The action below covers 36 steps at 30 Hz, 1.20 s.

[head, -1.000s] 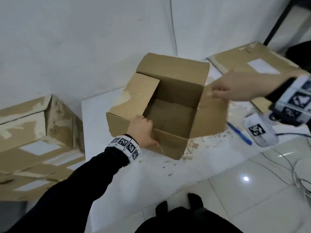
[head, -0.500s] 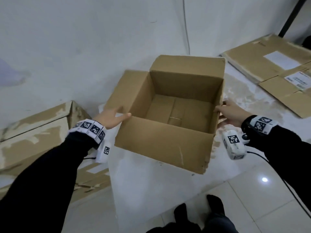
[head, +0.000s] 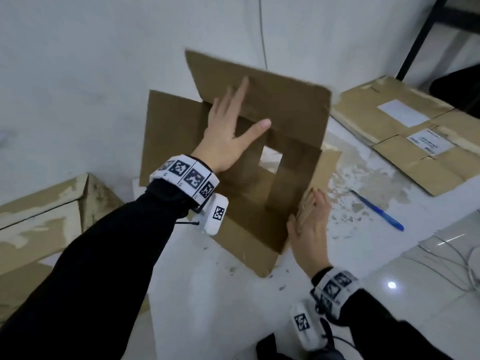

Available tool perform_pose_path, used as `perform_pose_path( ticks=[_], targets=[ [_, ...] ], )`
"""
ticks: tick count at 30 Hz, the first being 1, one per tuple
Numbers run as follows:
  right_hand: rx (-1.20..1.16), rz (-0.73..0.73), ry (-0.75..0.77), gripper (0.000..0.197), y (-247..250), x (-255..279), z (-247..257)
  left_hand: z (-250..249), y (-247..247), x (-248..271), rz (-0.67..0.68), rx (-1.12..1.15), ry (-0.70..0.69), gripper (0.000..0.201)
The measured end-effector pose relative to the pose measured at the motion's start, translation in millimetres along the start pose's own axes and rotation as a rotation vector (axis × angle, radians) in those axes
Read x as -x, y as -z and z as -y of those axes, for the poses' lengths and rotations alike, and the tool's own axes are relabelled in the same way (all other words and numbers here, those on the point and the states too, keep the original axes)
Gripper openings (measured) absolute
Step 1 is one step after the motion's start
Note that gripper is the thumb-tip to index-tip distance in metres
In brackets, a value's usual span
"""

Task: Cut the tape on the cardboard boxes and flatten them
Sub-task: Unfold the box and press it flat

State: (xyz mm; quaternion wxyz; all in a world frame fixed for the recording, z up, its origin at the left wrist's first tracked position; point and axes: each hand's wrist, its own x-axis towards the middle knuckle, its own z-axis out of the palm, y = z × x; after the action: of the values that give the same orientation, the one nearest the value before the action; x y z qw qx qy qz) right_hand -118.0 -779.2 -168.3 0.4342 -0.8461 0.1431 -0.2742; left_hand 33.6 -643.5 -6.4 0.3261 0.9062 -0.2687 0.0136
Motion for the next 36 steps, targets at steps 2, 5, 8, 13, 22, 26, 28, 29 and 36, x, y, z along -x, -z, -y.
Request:
perform_pose_path(
  ticks=[2,5,8,13,22,26,28,29,36],
  targets=[
    [-0.035,-0.002,-0.005,0.075,-2,11,-4,0,-10,-6,0.084,-0.108,0.098,0.080],
    [-0.006,0.038,0.068,0.070,-9,21,2,-2,-21,-11,0.098,-0.034,0.119,0.082],
    [-0.064,-0.022,0.053,0.073,-13,2,1,-6,-23,-28,0.196,-0.011,0.144,0.083],
    [-0.056,-0.047,0.077,0.067,6,-38,-11,-26,-29,-53,0.315,-0.132,0.182,0.073],
    [0.152,0.050,0.180,0.056,5,-1,-45,-38,-63,-60,0.218,-0.199,0.054,0.065],
    [-0.040,0.111,0.204,0.052,34,3,-50,-52,-65,-64,0.234,-0.229,0.068,0.066],
    [-0.193,0.075,0.051,0.040,60,-8,-51,-58,-67,-63,0.243,-0.252,0.076,0.068],
    [-0.253,0.049,-0.066,0.034,72,-19,-54,-61,-68,-63,0.251,-0.267,0.085,0.070],
    [-0.662,0.264,-0.774,0.045,133,-141,-104,-80,-84,-76,0.366,-0.223,0.124,0.066]
  ],
)
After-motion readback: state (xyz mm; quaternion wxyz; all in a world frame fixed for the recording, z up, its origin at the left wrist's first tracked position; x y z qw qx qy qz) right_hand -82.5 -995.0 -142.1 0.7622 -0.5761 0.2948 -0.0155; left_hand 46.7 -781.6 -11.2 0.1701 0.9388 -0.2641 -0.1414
